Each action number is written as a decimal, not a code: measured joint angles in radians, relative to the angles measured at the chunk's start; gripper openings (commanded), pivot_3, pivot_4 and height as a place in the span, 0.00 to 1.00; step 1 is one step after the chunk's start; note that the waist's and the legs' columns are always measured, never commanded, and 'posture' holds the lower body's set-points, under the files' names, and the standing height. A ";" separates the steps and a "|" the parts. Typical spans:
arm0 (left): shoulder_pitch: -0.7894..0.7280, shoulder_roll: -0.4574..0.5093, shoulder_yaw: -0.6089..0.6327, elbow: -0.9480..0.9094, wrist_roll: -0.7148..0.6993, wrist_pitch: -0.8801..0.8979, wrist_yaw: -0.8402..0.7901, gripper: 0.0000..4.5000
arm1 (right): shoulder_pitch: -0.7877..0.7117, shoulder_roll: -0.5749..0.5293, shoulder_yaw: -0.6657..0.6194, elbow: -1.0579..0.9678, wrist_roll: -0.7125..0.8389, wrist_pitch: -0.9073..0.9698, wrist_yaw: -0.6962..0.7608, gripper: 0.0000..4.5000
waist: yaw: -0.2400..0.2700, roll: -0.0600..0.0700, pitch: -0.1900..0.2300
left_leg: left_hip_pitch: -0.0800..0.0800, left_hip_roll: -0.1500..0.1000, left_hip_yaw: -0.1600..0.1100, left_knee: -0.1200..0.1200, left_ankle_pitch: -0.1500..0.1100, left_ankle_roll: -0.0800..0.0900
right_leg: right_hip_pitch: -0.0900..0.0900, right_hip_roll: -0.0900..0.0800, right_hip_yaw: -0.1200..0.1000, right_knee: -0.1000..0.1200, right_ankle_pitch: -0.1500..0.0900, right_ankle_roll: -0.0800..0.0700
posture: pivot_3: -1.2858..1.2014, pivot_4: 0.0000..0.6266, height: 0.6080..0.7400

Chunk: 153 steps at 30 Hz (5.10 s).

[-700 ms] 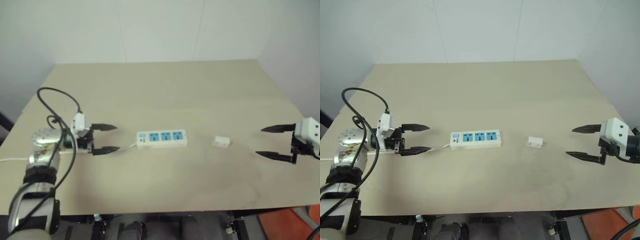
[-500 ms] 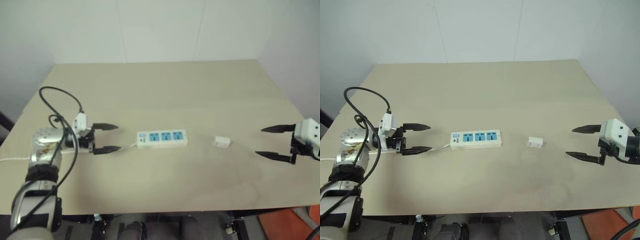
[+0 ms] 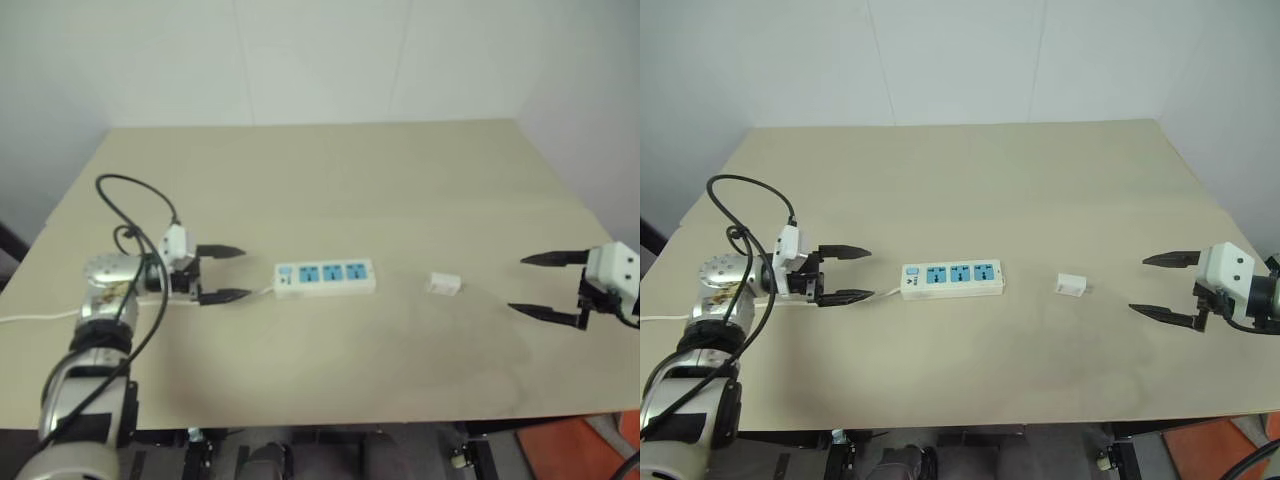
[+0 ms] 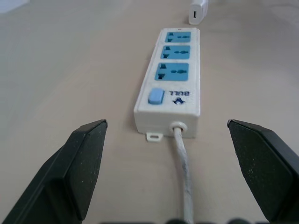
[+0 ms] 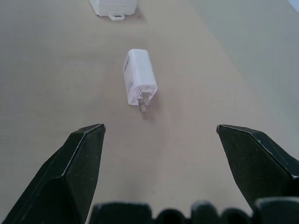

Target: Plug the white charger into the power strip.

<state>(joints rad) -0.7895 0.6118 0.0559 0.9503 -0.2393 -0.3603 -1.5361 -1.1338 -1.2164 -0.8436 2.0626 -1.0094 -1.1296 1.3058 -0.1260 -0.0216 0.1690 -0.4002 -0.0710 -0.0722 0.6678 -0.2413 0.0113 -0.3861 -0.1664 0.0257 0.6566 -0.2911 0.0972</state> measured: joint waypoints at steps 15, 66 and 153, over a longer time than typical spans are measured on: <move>-0.192 -0.149 -0.044 0.335 0.183 -0.139 0.108 1.00 | 0.028 0.099 -0.043 0.002 -0.089 -0.120 -0.126 1.00 | -0.002 -0.004 0.001 | -0.005 -0.001 0.007 0.000 0.001 -0.002 | 0.000 -0.001 -0.003 0.000 0.000 0.001 | 0.52 0.24 1.00; -0.076 -0.214 0.067 0.321 0.158 -0.160 0.031 0.73 | -0.005 0.051 0.296 0.003 -0.795 -0.461 -1.265 1.00 | -0.044 -0.006 0.000 | 0.012 -0.001 0.008 -0.002 -0.003 0.005 | 0.018 -0.001 0.000 -0.011 0.000 0.001 | 0.52 0.24 1.00; -0.093 -0.210 0.022 0.285 0.155 -0.162 0.038 0.73 | -0.536 0.707 0.815 -0.001 -0.125 0.802 -0.271 0.25 | -0.008 -0.003 -0.008 | -0.021 0.000 0.002 0.023 0.002 -0.006 | -0.032 -0.002 -0.002 0.037 0.006 0.003 | 0.52 0.24 1.00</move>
<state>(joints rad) -0.8821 0.4018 0.0777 1.2350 -0.0844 -0.5220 -1.4983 -1.6701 -0.5093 -0.0283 2.0616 -1.1344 -0.3273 1.0349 -0.1336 -0.0247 0.1609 -0.4216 -0.0713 -0.0707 0.6909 -0.2395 0.0055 -0.4178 -0.1685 0.0234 0.6939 -0.2853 0.1005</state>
